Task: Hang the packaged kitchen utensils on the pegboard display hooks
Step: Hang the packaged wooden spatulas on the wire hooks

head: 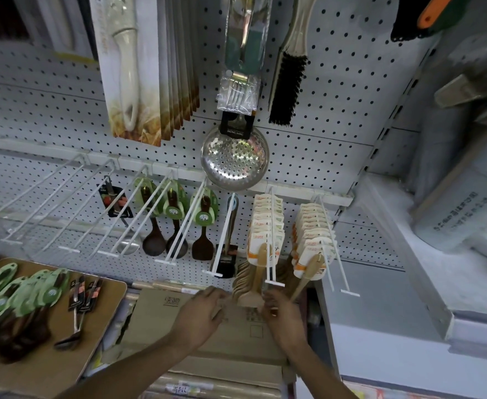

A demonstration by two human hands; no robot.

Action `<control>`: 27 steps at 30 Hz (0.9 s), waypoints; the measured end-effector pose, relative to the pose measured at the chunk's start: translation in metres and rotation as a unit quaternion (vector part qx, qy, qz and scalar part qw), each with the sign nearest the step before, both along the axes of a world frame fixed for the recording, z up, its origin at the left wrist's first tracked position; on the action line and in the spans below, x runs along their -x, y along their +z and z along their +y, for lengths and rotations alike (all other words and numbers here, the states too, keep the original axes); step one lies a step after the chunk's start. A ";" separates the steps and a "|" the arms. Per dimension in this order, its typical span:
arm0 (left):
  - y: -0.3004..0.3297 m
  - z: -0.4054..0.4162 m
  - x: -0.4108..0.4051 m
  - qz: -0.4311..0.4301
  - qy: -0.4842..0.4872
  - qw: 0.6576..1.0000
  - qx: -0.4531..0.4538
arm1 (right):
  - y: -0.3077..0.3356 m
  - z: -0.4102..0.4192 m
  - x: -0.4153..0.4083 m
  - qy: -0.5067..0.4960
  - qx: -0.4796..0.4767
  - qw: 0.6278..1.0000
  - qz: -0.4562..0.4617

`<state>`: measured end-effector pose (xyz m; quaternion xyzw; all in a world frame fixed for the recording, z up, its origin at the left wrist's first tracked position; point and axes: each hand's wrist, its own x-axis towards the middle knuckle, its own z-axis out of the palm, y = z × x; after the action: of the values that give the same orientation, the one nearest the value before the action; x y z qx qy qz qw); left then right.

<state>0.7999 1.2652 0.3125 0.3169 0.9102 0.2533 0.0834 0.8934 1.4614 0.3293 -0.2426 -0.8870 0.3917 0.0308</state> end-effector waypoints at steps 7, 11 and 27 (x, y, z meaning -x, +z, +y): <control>0.029 -0.036 0.004 0.147 -0.026 0.988 0.038 | 0.027 -0.011 -0.007 0.116 -0.159 0.979 0.046; 0.045 -0.059 0.001 0.204 -0.042 0.977 0.051 | 0.040 -0.024 -0.004 0.160 -0.220 0.959 0.077; 0.085 -0.192 -0.023 0.239 0.062 0.964 0.098 | 0.061 -0.158 0.021 0.306 -0.287 0.898 0.132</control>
<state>0.8231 1.0737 0.3971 0.3016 0.9419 0.0842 -0.1215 0.8728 1.3038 0.3901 0.1143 -0.9792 0.1384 0.0941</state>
